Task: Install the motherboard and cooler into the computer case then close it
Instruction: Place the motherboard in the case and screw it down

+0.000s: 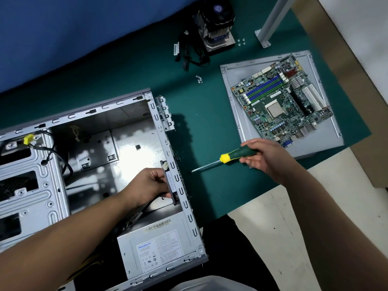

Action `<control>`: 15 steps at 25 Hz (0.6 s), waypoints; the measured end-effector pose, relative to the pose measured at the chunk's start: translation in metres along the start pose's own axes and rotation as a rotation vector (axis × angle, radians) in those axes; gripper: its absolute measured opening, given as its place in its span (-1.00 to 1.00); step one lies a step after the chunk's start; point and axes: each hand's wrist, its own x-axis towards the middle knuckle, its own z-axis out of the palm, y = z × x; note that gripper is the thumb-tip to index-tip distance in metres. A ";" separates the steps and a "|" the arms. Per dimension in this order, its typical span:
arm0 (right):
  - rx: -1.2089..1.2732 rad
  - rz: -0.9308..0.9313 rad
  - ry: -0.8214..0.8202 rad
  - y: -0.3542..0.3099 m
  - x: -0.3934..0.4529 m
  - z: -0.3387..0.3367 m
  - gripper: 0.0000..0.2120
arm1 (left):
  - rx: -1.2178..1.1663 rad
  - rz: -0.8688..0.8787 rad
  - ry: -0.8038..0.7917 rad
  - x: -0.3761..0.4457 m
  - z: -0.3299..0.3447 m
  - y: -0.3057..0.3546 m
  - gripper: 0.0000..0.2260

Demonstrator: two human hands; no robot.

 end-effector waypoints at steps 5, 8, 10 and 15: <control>0.314 -0.186 0.087 0.001 0.010 0.017 -0.89 | 0.012 -0.017 -0.004 0.000 -0.001 0.001 -0.86; 0.207 -0.243 0.019 0.015 0.021 0.047 -0.85 | 0.014 -0.011 -0.004 -0.001 -0.001 0.001 -0.86; -0.220 -0.348 0.072 0.021 0.026 0.054 -0.82 | 0.015 -0.013 -0.006 -0.001 -0.002 0.001 -0.86; -1.069 -0.570 0.187 0.017 0.031 0.062 -0.74 | 0.039 -0.033 0.008 0.000 -0.002 0.004 -0.86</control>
